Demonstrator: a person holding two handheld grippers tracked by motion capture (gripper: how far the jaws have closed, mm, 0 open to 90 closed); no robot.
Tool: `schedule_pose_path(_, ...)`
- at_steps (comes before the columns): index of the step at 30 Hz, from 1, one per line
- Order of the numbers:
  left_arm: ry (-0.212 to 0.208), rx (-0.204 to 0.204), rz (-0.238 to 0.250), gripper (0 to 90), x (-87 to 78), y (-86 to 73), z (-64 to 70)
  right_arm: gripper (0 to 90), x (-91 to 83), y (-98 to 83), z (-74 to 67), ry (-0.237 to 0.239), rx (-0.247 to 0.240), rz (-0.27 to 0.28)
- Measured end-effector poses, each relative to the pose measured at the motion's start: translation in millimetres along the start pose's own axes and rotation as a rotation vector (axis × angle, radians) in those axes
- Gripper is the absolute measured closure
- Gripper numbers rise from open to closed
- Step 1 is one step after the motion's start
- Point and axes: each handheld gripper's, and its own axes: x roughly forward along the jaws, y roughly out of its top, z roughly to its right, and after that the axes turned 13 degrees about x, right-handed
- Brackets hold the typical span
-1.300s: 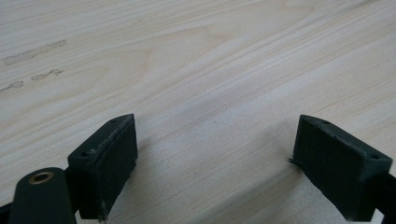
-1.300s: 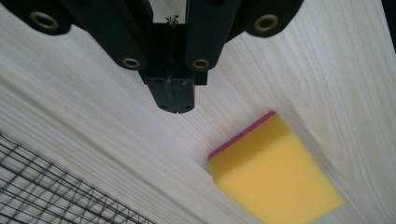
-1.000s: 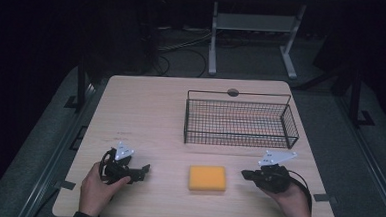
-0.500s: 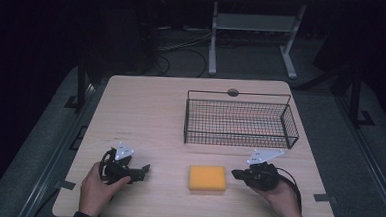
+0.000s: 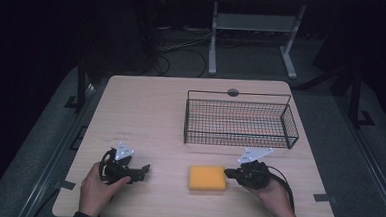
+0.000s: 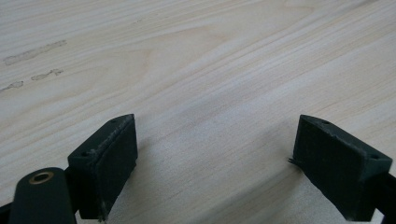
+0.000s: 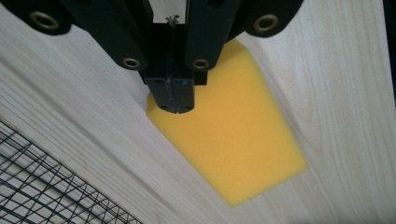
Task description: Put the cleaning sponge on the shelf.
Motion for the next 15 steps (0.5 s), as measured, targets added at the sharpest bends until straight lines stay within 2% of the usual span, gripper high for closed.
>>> schedule_pose_path(15, -0.002, -0.003, 0.0, 12.9, 0.0, 0.0, 0.2, 89.7, 14.3, 12.4, 1.9, -0.017, -0.022, -0.012)
